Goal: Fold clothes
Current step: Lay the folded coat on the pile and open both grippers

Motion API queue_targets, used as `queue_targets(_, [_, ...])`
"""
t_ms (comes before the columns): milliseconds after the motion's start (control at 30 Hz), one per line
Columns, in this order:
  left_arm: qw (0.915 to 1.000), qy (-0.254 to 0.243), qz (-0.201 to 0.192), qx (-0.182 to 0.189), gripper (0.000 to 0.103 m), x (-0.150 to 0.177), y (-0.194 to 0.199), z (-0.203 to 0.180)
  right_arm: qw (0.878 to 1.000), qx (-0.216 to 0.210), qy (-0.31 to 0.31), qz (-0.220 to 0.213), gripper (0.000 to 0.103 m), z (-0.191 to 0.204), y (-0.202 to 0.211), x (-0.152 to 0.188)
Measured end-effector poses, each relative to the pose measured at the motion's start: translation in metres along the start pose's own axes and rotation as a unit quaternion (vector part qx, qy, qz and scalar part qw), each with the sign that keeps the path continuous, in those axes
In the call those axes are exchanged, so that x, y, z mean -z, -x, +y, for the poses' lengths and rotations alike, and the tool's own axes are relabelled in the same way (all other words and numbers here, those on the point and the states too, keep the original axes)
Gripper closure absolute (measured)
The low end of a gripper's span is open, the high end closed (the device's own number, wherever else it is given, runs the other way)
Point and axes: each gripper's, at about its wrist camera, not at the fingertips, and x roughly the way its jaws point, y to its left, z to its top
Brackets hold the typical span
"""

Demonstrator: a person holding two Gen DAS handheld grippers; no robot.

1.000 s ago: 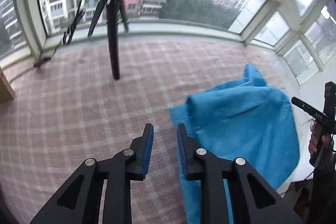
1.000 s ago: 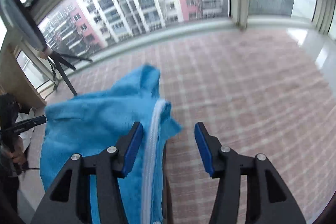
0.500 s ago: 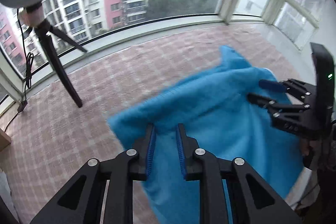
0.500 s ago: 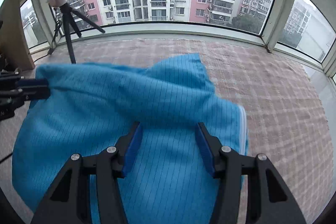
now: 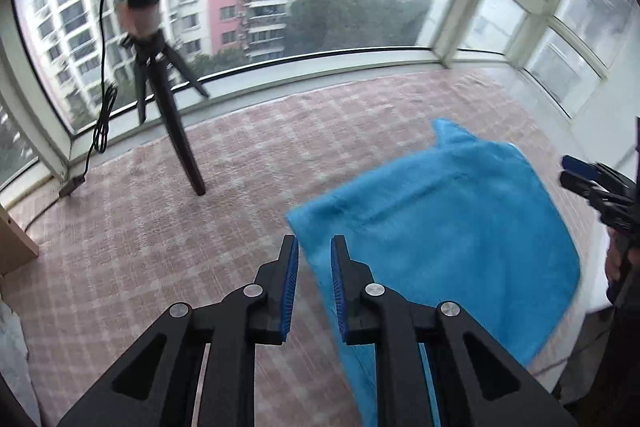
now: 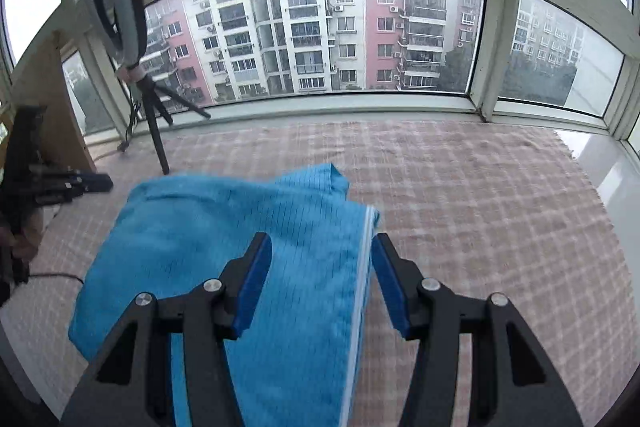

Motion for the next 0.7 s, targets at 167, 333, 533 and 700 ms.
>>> queue_targets(167, [0.9976,-0.053,0.004,0.045,0.088,0.040,0.040,-0.032,1.000,0.003,0.023,0.017,0.051,0.031,0.025,0.051])
queue_targets(333, [0.9947,-0.066,0.054,0.058,0.087,0.078,0.024,-0.056,0.999,-0.019,0.012,0.048,0.035,0.053,0.004,0.075])
queue_targets(533, [0.9987,-0.023,0.044,0.011,0.075,0.083,0.028,-0.053,0.999,0.018,-0.028,0.028,0.035,0.059,0.024,0.065])
queue_targets(700, [0.9996,-0.003,-0.014,-0.023,0.048,0.096,0.082,-0.040,0.997,0.031,-0.067,-0.009,0.035,0.090,0.064,0.068])
